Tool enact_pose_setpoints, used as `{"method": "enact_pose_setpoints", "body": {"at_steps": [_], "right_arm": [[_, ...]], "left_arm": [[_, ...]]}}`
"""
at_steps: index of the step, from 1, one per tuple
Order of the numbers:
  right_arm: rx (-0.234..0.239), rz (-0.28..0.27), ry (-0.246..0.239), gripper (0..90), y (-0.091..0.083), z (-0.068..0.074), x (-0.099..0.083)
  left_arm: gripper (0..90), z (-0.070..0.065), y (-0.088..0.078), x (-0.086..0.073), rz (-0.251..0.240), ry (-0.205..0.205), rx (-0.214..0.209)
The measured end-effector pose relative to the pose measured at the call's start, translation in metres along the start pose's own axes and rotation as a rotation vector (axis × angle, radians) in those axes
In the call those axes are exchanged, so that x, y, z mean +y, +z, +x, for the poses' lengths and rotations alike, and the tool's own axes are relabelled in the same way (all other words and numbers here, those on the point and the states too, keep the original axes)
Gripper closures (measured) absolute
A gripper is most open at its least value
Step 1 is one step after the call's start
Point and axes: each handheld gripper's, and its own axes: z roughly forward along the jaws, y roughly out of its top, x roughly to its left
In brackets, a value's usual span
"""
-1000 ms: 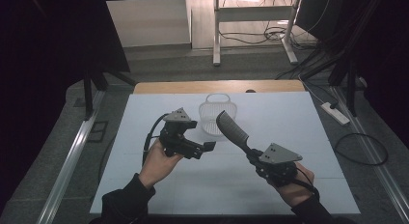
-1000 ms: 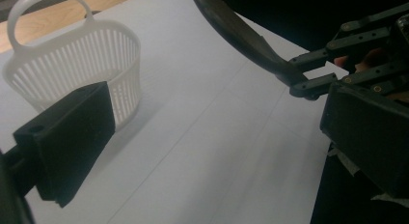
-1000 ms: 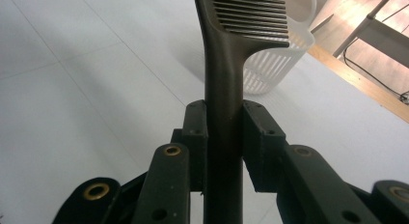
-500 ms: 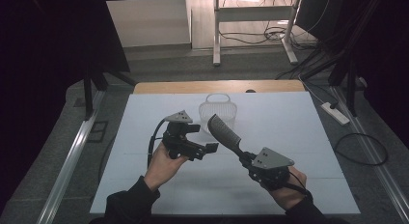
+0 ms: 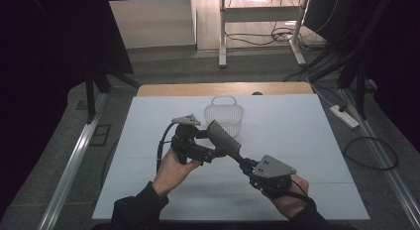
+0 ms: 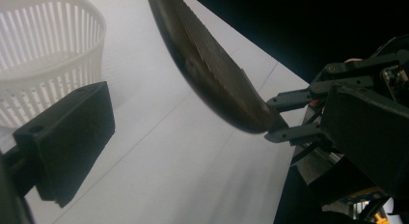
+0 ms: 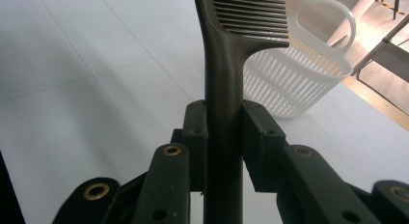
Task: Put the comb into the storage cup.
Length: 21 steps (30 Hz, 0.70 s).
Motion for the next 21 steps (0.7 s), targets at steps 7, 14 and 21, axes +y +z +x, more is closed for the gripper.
{"method": "enact_pose_setpoints", "body": {"at_steps": [7, 14, 21], "right_arm": [[-0.004, -0.012, -0.022, 72.7, -0.0001, 0.0035, 0.0009], [-0.015, -0.020, -0.049, 72.7, -0.0004, 0.0059, 0.0011], [-0.016, -0.017, -0.054, 72.7, 0.0005, 0.0062, 0.0006]], "left_arm": [[0.1, -0.0001, 0.0028, 0.0012, 0.006, -0.016, -0.007], [16.4, 0.0043, 0.0004, -0.0003, 0.004, -0.052, -0.046], [47.2, 0.0083, -0.0011, -0.0009, 0.013, -0.099, -0.128]]}}
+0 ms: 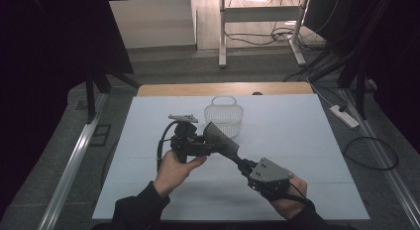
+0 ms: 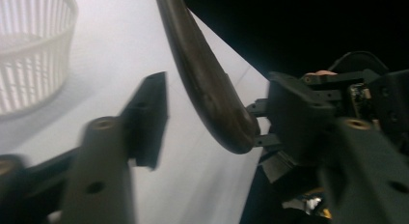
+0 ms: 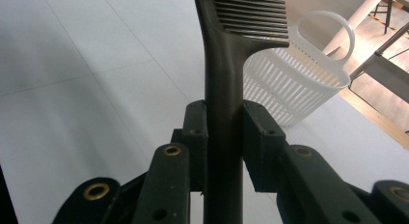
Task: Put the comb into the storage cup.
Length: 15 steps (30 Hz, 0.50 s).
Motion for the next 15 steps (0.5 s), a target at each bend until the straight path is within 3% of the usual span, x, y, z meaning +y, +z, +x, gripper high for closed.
{"method": "enact_pose_setpoints", "body": {"at_steps": [2, 9, 15], "right_arm": [[-0.002, 0.001, -0.003, 72.7, 0.0005, 0.0002, -0.0002], [0.000, 0.004, -0.011, 72.6, 0.0013, 0.0007, -0.0005], [-0.007, 0.010, -0.027, 72.5, 0.0025, 0.0019, -0.0009]], "left_arm": [[56.3, 0.0013, 0.0004, -0.0005, 0.003, -0.016, -0.017], [72.0, 0.0017, -0.0002, -0.0008, 0.008, -0.025, -0.025], [76.6, 0.0033, -0.0003, -0.0017, 0.015, -0.045, -0.037]]}}
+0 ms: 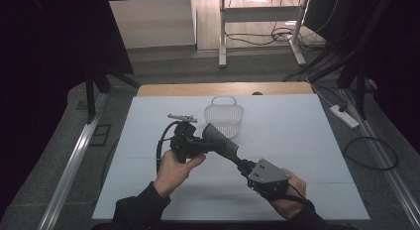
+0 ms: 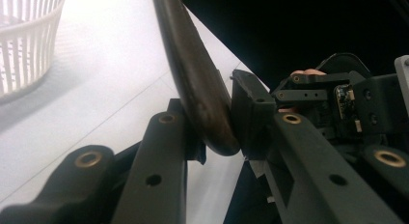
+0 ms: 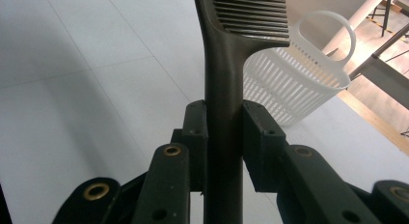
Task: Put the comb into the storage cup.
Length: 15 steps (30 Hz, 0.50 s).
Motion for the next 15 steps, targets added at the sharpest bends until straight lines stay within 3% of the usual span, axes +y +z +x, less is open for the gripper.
{"method": "enact_pose_setpoints", "body": {"at_steps": [5, 10, 15], "right_arm": [[-0.011, 0.023, -0.014, 71.9, 0.0040, 0.0013, -0.0022], [0.008, 0.030, 0.001, 71.2, 0.0056, 0.0002, -0.0031], [0.030, 0.037, 0.028, 61.3, 0.0084, -0.0010, -0.0037]], "left_arm": [[82.4, 0.0025, 0.0025, -0.0020, 0.006, -0.055, -0.052], [83.1, 0.0017, 0.0029, -0.0019, 0.014, -0.062, -0.063], [83.2, 0.0055, 0.0007, -0.0027, -0.003, -0.079, -0.074]]}}
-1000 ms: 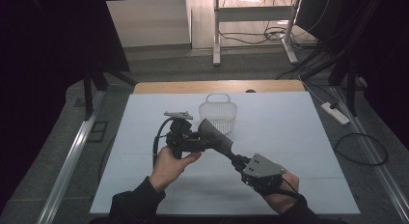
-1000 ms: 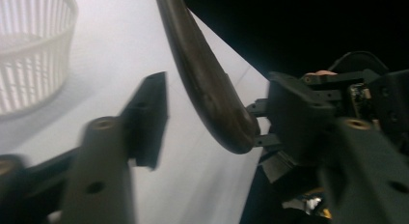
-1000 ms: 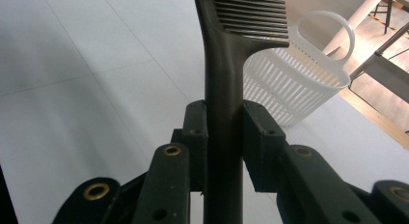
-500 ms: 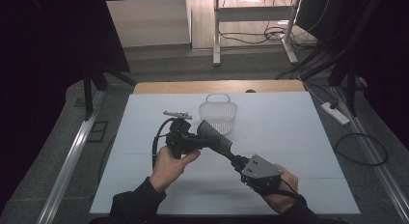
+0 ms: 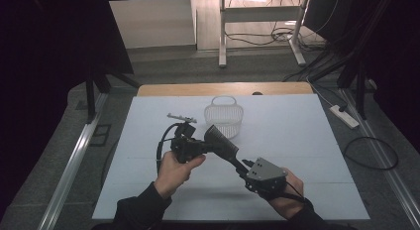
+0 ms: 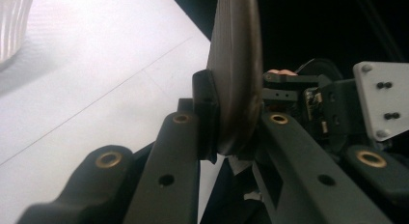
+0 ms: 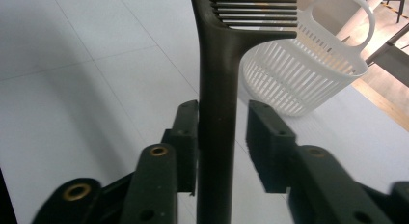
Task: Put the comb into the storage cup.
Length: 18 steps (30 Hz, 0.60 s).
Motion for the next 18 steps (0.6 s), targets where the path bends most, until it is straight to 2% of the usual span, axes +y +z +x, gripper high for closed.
{"method": "enact_pose_setpoints", "body": {"at_steps": [1, 5, 8, 12, 18], "right_arm": [[0.009, 0.007, 0.009, 56.2, 0.0007, -0.0008, 0.0001], [0.019, 0.013, 0.018, 50.3, 0.0019, -0.0009, -0.0004], [0.041, 0.001, 0.038, 42.1, 0.0005, -0.0027, 0.0000], [0.066, -0.006, 0.059, 37.8, -0.0008, -0.0051, 0.0001], [0.112, 0.015, 0.104, 29.3, 0.0000, -0.0099, -0.0021]], "left_arm": [[83.3, 0.0001, -0.0006, 0.0003, -0.001, 0.003, 0.003], [83.3, -0.0013, -0.0028, 0.0013, -0.007, 0.018, 0.009], [83.3, -0.0030, -0.0055, 0.0024, -0.013, 0.040, 0.025], [83.3, -0.0028, -0.0075, 0.0032, -0.017, 0.050, 0.034], [83.3, -0.0040, -0.0106, 0.0069, -0.014, 0.081, 0.066]]}}
